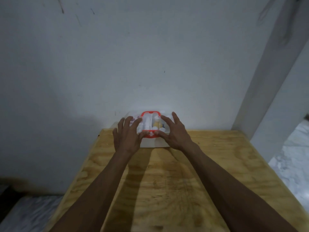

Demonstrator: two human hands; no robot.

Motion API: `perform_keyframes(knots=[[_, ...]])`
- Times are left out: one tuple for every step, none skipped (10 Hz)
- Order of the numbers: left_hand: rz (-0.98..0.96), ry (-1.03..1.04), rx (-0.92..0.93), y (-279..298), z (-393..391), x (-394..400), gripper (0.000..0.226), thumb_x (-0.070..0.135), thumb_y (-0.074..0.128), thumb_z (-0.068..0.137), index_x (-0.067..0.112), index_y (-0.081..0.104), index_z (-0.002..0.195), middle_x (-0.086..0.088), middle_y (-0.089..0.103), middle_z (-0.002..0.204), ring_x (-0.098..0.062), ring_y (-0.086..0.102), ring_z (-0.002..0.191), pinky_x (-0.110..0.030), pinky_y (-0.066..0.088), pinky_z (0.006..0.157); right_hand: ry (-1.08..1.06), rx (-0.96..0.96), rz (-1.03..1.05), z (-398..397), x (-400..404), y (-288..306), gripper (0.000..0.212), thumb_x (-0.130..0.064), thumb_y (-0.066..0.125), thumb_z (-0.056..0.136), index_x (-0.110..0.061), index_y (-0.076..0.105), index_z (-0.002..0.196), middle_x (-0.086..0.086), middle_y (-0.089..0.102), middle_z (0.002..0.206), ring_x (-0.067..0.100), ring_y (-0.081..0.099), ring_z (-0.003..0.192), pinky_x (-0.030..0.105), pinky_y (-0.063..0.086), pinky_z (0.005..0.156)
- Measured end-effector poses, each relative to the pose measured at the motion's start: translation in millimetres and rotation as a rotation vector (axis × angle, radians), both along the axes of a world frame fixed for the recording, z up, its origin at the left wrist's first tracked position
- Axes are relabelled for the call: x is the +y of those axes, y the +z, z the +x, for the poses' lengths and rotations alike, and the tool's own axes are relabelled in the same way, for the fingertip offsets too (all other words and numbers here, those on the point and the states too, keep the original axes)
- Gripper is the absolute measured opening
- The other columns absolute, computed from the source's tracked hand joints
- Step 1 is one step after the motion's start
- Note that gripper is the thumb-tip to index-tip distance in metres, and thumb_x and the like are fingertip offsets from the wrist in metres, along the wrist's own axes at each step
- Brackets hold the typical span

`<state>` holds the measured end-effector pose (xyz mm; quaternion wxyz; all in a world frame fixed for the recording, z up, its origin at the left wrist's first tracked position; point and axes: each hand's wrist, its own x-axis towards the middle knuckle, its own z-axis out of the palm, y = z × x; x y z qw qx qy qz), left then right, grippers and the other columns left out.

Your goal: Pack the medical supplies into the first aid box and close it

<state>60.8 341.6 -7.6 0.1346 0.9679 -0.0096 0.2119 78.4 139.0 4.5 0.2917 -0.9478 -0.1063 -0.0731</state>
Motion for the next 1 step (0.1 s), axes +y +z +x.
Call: perform_keyframes(knots=[[-0.051, 0.003, 0.024, 1.0, -8.0, -6.4, 0.081, 0.078, 0.032, 0.082, 0.031, 0.035, 0.147, -0.002, 0.032, 0.157, -0.027, 0.022, 0.146, -0.055, 0.024, 0.114, 0.012, -0.003, 0.017, -16.5, -5.7, 1.6, 0.084, -0.071, 0.048, 0.084, -0.043, 0.008, 0.152, 0.004, -0.005, 0.165, 0.038, 0.006, 0.149, 0.060, 0.020, 0.115]])
